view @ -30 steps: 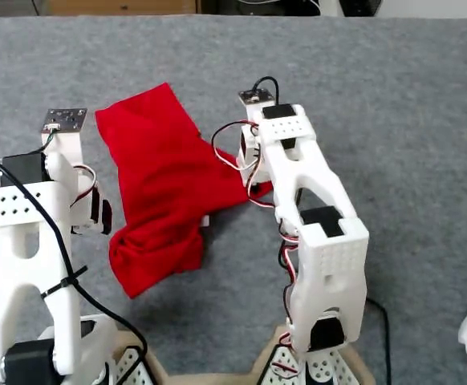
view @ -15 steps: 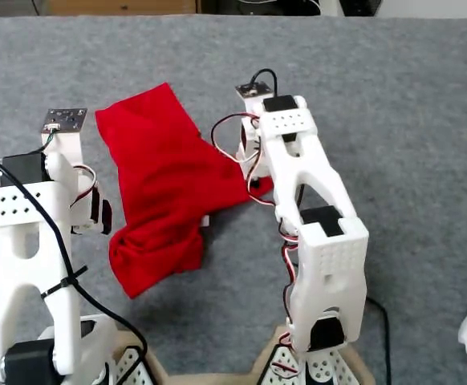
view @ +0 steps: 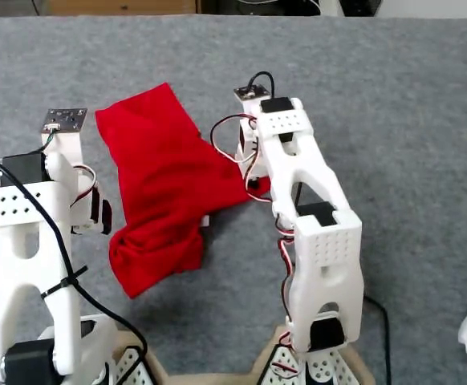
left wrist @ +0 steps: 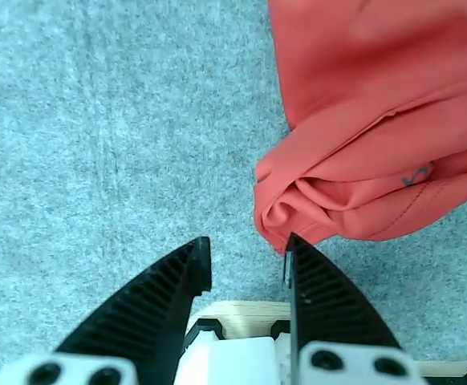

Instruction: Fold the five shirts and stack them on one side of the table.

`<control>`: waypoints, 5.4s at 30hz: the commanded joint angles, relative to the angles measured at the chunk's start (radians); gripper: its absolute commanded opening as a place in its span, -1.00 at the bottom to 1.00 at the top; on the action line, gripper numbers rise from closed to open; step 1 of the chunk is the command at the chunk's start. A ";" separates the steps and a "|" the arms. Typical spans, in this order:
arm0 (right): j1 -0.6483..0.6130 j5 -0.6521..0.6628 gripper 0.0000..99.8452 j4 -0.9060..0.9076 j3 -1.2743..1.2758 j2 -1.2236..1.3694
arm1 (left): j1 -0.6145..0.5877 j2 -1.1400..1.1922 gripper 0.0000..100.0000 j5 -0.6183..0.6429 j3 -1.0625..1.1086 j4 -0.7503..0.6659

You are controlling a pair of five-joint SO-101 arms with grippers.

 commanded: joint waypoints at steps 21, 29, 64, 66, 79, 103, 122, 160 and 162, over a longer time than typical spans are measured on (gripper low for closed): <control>0.019 0.003 -0.72 -0.005 -0.051 0.004 | -0.003 -0.030 -0.68 -0.003 -0.003 0.005; 0.015 0.008 -0.88 -0.005 -0.051 0.004 | 0.006 -0.030 -0.68 -0.003 0.051 0.012; 0.019 0.009 -0.98 -0.006 -0.051 0.004 | 0.229 -0.021 -0.54 -0.046 0.588 -0.365; 0.019 0.009 -0.98 -0.006 -0.051 0.004 | 0.229 -0.021 -0.53 -0.003 0.600 -0.400; 0.019 0.009 -0.97 -0.006 -0.051 0.005 | 0.109 -0.021 -0.50 0.038 0.655 -0.537; 0.019 0.005 -0.98 -0.006 -0.051 0.004 | 0.087 -0.027 -0.96 -0.095 0.569 -0.575; 0.130 -0.097 -0.98 0.284 -0.885 0.004 | -0.120 -0.021 -0.96 -0.184 -0.440 -0.568; 0.180 -0.114 -0.99 0.089 -1.369 -0.805 | -0.235 -0.084 -0.96 0.259 -1.346 0.110; 0.179 -0.115 -0.99 0.064 -1.360 -0.785 | -0.230 -0.101 -0.96 0.293 -1.269 0.110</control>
